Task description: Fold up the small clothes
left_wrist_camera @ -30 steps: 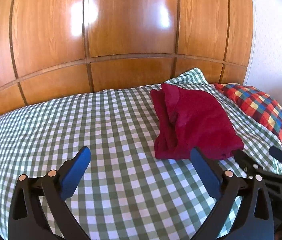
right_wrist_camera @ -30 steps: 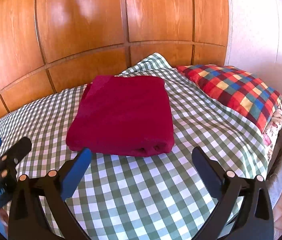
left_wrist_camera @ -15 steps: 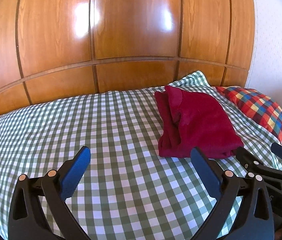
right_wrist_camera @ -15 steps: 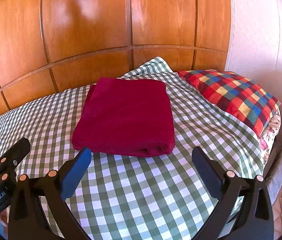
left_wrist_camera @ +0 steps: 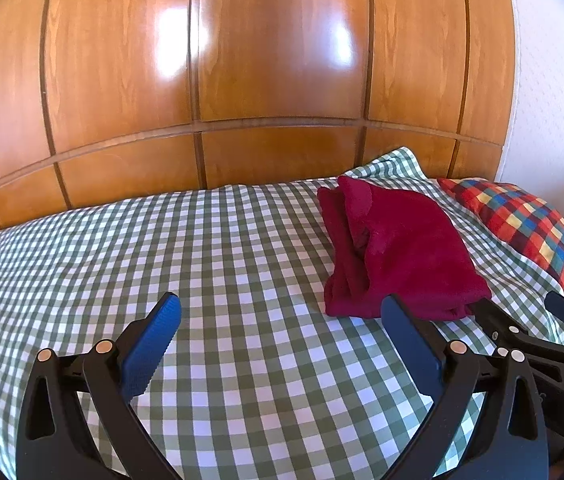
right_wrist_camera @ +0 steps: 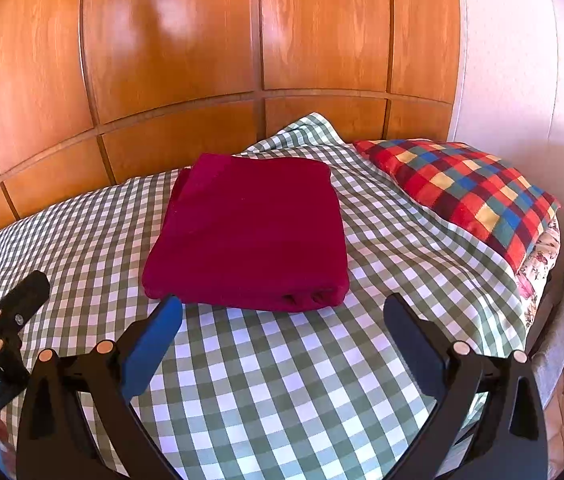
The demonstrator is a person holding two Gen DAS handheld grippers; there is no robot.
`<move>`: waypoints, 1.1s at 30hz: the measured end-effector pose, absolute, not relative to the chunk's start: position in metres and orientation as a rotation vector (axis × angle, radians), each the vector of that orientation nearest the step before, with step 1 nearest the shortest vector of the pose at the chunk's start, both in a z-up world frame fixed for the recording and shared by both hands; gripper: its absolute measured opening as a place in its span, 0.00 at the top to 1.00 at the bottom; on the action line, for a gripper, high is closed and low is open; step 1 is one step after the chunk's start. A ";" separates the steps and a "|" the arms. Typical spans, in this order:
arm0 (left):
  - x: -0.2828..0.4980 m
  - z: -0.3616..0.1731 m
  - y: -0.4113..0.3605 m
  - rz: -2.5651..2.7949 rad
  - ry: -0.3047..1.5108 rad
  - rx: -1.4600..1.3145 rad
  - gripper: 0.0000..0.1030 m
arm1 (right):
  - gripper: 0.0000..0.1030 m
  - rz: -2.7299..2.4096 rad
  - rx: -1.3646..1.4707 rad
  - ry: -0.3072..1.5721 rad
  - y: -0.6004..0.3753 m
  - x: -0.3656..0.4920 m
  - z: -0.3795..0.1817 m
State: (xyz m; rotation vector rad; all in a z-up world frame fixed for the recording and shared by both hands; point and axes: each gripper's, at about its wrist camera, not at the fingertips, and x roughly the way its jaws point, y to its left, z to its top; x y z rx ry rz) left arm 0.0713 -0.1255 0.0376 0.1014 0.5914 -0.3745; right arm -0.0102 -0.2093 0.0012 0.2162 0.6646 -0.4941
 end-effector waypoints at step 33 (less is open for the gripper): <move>0.067 0.040 -0.120 -0.371 0.572 0.101 0.04 | 0.02 -0.485 0.223 0.678 -0.208 -0.007 -0.004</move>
